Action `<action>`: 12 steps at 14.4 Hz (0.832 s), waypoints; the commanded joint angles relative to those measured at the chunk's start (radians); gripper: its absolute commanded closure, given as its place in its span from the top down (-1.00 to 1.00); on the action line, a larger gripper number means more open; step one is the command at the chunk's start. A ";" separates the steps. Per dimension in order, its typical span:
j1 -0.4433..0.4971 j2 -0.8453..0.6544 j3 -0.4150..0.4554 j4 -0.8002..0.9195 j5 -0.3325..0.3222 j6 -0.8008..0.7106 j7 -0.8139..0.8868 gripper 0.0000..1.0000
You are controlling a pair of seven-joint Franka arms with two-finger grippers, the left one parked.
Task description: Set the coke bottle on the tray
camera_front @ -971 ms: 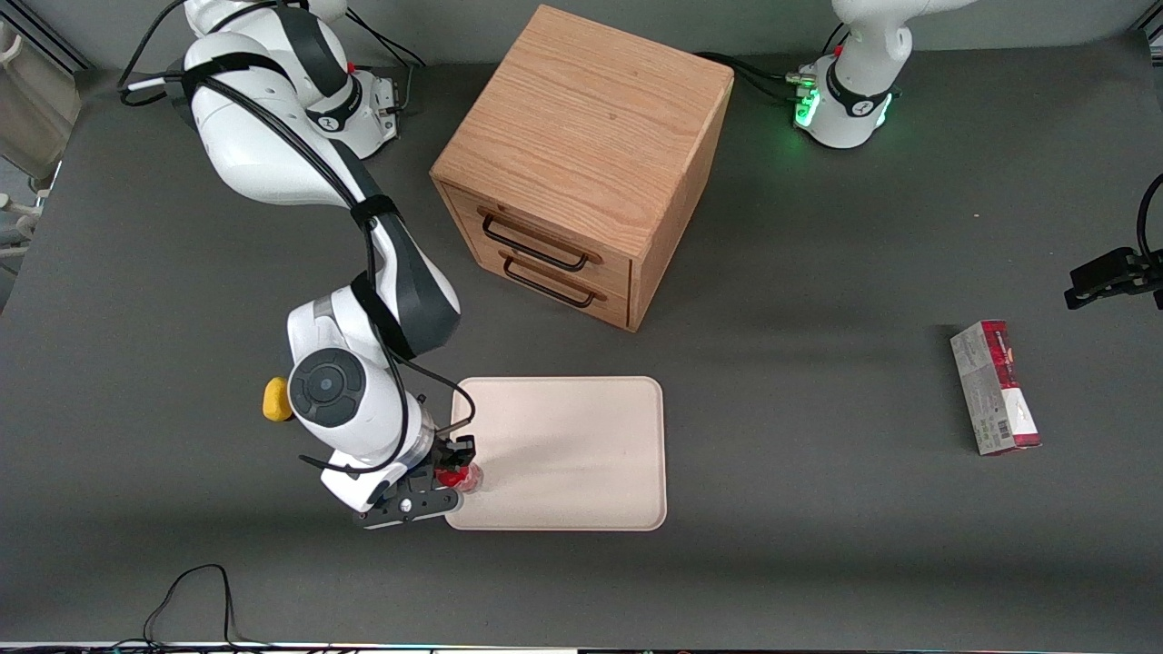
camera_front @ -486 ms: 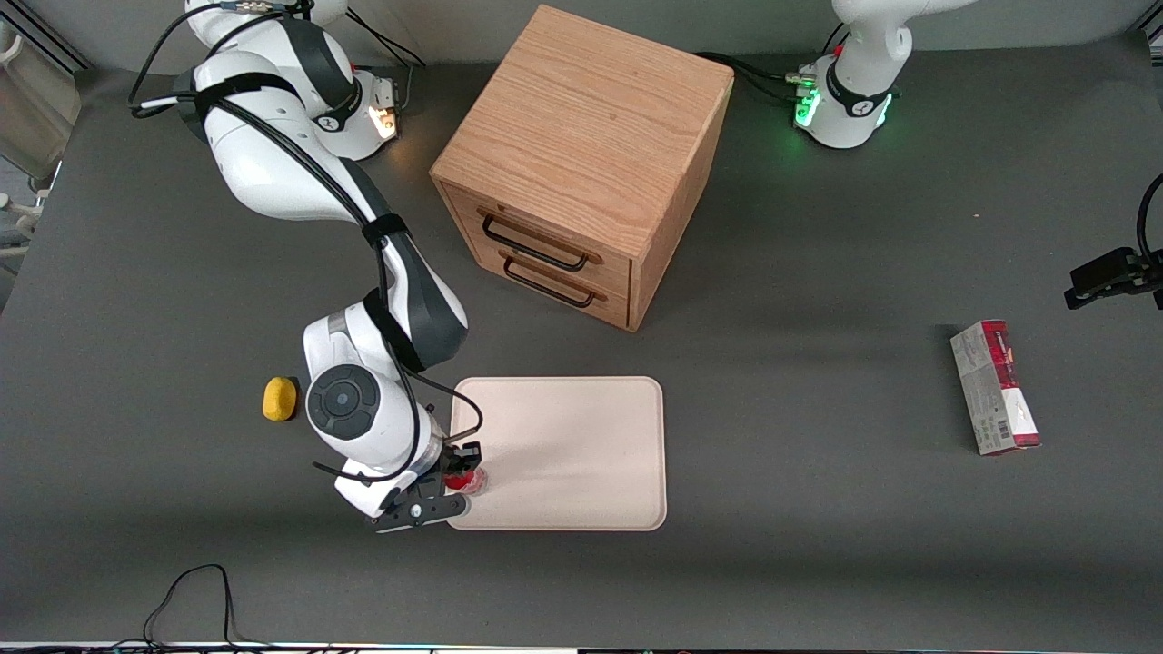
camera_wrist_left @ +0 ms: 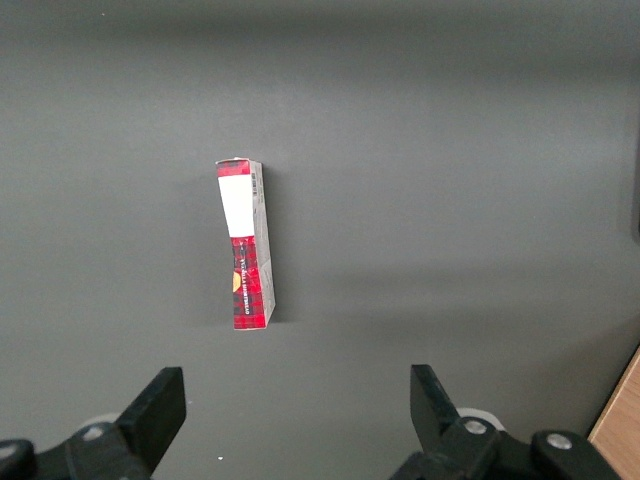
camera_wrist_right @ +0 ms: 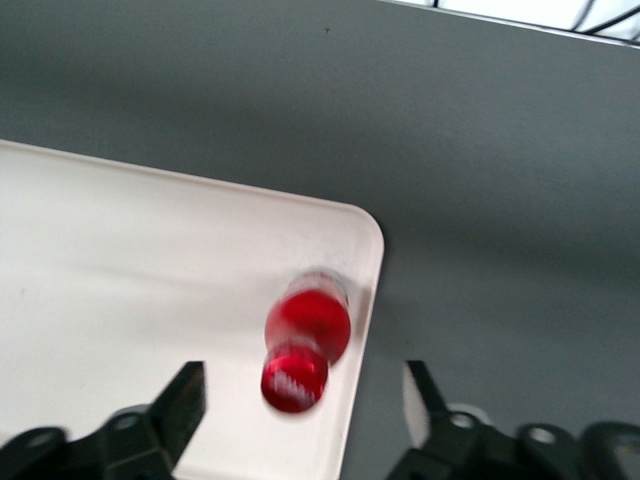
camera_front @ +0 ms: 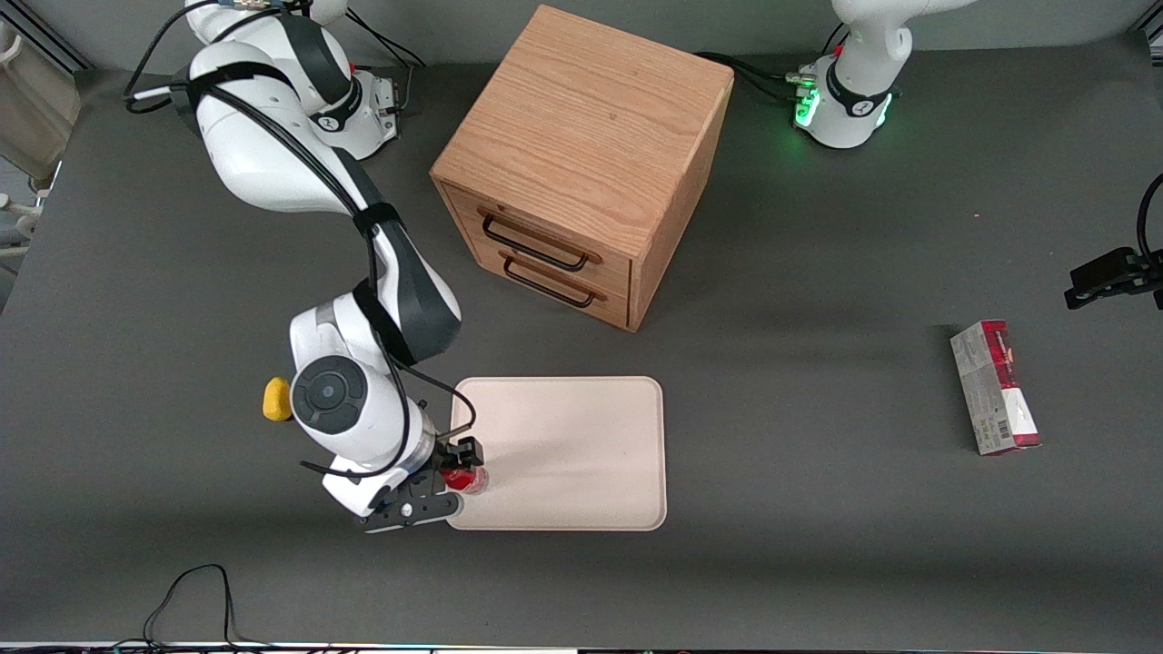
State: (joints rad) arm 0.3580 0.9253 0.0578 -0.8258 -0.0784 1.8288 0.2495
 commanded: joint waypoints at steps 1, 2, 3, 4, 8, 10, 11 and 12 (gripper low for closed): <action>-0.005 -0.103 -0.003 -0.012 -0.009 -0.110 0.022 1.00; -0.011 -0.137 -0.003 -0.015 -0.008 -0.153 0.022 1.00; -0.019 -0.172 -0.004 -0.022 -0.008 -0.199 0.022 1.00; -0.030 -0.207 -0.004 -0.026 -0.009 -0.242 0.022 1.00; -0.091 -0.325 -0.004 -0.038 -0.012 -0.435 -0.018 1.00; -0.146 -0.412 -0.006 -0.132 -0.004 -0.457 -0.039 1.00; -0.171 -0.465 -0.006 -0.198 -0.004 -0.451 -0.047 1.00; -0.195 -0.512 -0.006 -0.255 -0.003 -0.448 -0.064 1.00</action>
State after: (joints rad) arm 0.2079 0.5490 0.0472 -0.8947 -0.0794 1.3633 0.2198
